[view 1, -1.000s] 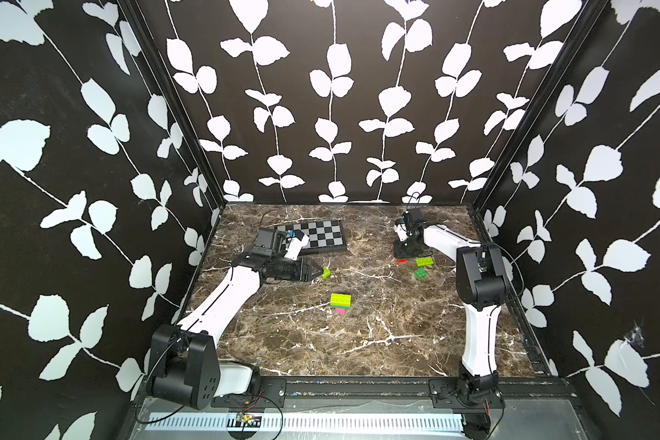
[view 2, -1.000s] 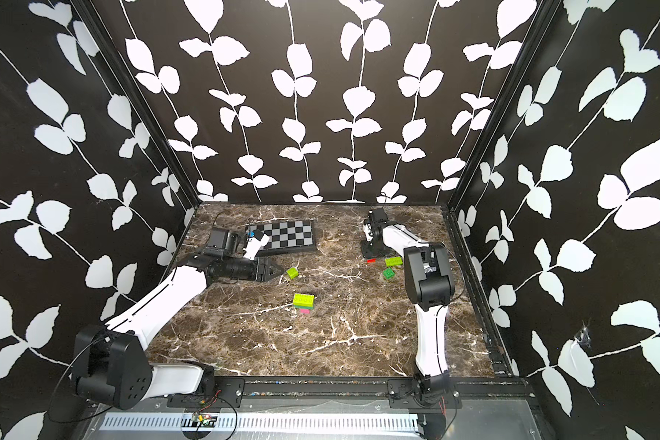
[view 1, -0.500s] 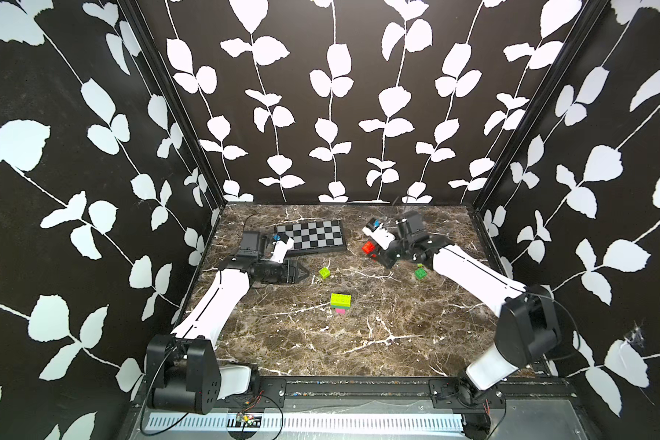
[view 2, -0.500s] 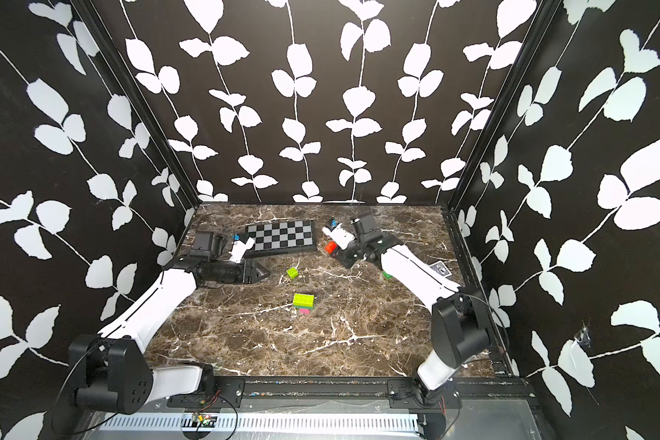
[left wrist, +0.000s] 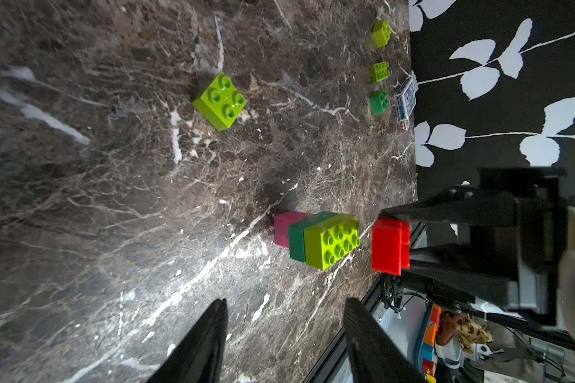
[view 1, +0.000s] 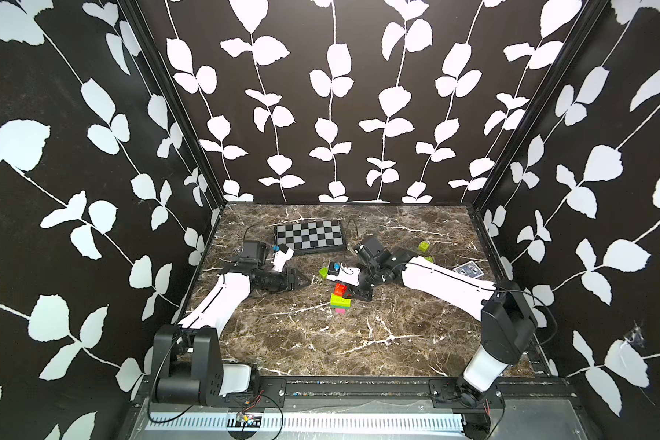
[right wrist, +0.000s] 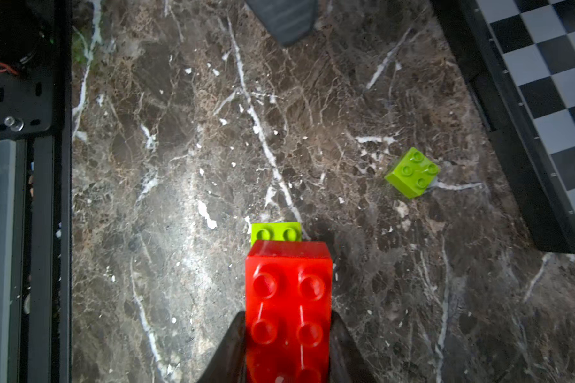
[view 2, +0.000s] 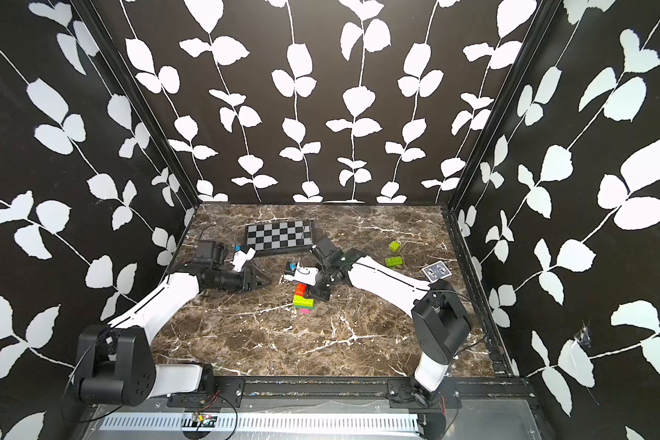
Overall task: Assemble a carrot with lego
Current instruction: Assemble the lego brick with the lego brick.
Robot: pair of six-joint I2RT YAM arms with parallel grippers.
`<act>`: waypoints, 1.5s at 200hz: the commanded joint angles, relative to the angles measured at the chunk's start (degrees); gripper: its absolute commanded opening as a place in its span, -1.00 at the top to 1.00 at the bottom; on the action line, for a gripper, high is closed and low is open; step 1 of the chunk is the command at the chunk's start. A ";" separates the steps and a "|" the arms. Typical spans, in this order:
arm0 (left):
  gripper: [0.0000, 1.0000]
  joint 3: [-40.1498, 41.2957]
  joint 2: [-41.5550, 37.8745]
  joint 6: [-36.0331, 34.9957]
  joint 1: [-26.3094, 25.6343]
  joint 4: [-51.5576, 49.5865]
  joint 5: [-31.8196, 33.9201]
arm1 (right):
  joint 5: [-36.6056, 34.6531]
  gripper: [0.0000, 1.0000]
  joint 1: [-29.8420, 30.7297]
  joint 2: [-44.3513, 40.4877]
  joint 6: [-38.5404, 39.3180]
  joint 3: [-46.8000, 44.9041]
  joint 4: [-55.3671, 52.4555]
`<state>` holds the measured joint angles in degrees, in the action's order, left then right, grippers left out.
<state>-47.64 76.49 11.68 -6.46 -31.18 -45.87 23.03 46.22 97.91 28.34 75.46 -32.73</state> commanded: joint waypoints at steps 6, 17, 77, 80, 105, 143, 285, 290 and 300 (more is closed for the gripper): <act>-0.17 1.83 0.12 3.26 -1.01 4.34 -2.00 | -1.40 0.56 1.22 1.69 1.02 4.58 -3.73; -0.17 2.09 0.15 3.26 -1.18 4.61 -1.65 | -2.12 0.57 1.57 2.68 1.44 5.74 -5.49; -0.16 2.47 0.53 2.29 -1.72 3.76 0.11 | -5.05 0.59 3.18 6.57 1.47 11.10 -11.66; -0.16 2.44 0.58 2.26 -1.72 3.68 0.22 | -5.18 0.59 3.23 6.76 1.42 11.29 -11.80; -0.17 2.22 0.44 1.60 -1.72 2.97 1.17 | -5.71 0.59 3.66 8.07 0.99 12.31 -12.77; -0.17 2.16 0.46 1.11 -1.72 2.62 1.20 | -6.28 0.60 3.92 9.40 0.75 13.54 -13.53; -0.17 2.15 0.13 0.58 -1.71 2.45 0.74 | -8.24 0.63 4.85 13.59 1.19 17.06 -17.84; -0.17 2.12 0.12 0.62 -1.72 2.44 0.69 | -8.30 0.63 4.85 13.85 1.19 17.20 -18.09; -0.17 2.16 0.07 0.61 -1.72 2.44 0.64 | -8.50 0.63 4.85 14.27 1.19 17.59 -18.54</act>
<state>-45.98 77.19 13.37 -7.94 -27.94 -44.99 15.62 50.54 110.02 29.19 90.72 -48.49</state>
